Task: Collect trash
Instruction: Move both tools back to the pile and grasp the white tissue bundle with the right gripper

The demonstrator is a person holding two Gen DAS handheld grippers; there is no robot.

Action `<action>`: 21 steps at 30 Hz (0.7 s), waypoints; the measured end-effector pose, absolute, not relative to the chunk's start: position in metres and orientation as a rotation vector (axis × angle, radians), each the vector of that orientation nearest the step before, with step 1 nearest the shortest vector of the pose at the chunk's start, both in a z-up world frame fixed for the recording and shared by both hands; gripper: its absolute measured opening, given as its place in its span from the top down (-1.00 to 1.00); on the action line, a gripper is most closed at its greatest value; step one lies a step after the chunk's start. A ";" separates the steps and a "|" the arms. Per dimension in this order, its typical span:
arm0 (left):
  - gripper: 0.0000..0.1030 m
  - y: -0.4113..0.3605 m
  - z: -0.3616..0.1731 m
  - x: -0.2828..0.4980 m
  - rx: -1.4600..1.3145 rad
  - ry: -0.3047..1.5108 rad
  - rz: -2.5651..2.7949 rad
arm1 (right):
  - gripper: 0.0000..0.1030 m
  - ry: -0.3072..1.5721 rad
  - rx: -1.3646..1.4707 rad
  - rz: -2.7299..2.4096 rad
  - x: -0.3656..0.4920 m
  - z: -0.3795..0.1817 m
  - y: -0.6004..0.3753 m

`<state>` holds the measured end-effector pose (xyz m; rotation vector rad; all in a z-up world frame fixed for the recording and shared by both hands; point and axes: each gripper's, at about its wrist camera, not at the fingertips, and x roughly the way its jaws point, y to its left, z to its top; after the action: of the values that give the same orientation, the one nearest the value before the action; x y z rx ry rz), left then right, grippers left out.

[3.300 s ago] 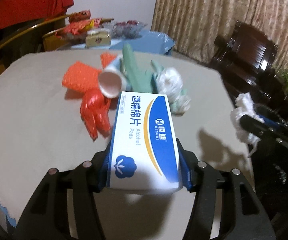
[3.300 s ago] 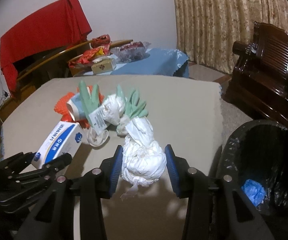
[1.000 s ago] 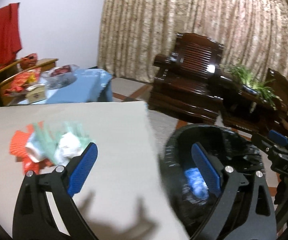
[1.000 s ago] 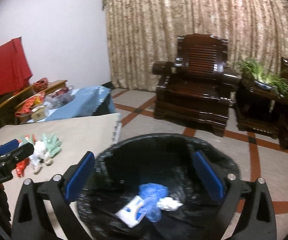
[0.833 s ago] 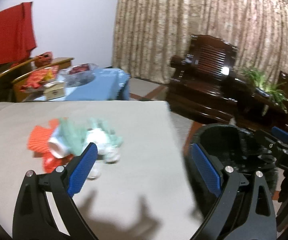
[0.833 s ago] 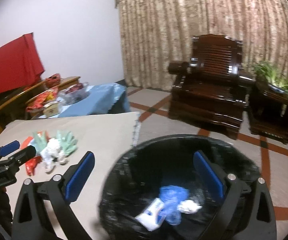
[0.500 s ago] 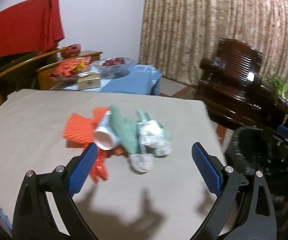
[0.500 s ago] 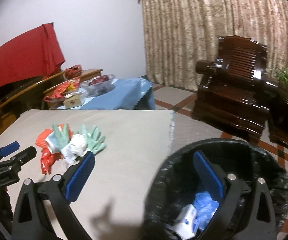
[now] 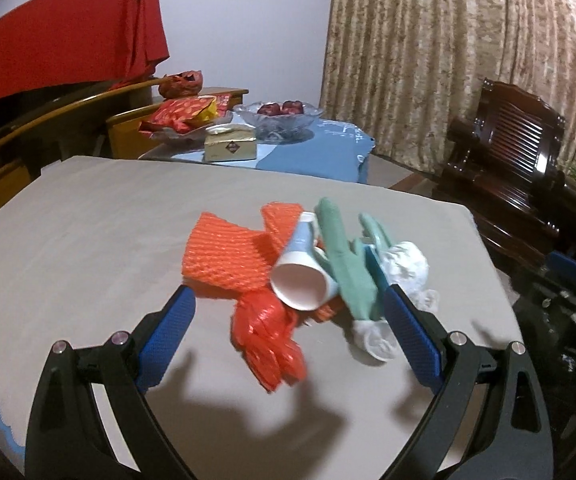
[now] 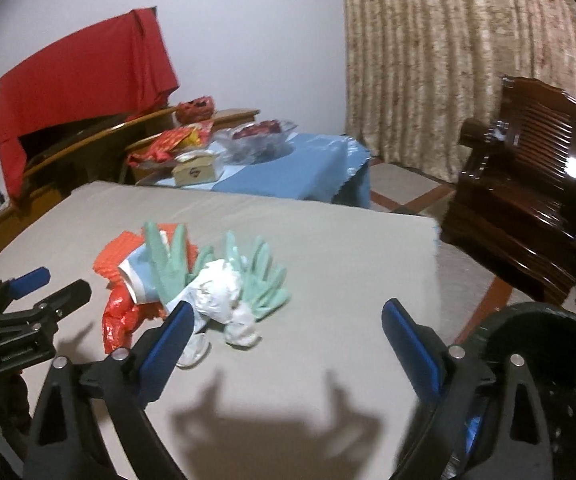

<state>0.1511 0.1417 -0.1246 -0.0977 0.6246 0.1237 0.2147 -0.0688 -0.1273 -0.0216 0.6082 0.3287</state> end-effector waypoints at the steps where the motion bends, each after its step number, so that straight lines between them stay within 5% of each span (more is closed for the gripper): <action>1: -0.79 0.145 -0.126 0.154 -0.102 0.626 0.128 | -0.74 0.615 -0.029 0.342 0.219 -0.131 -0.063; 16: -0.77 0.155 -0.142 0.179 -0.114 0.642 0.139 | -0.52 0.701 -0.063 0.451 0.263 -0.167 -0.018; 21: -0.77 0.161 -0.147 0.184 -0.120 0.647 0.145 | -0.25 0.727 -0.062 0.479 0.271 -0.175 -0.010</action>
<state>0.1838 0.1610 -0.1471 -0.1202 0.6472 0.1453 0.2710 -0.0104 -0.1755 -0.0619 0.7267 0.4786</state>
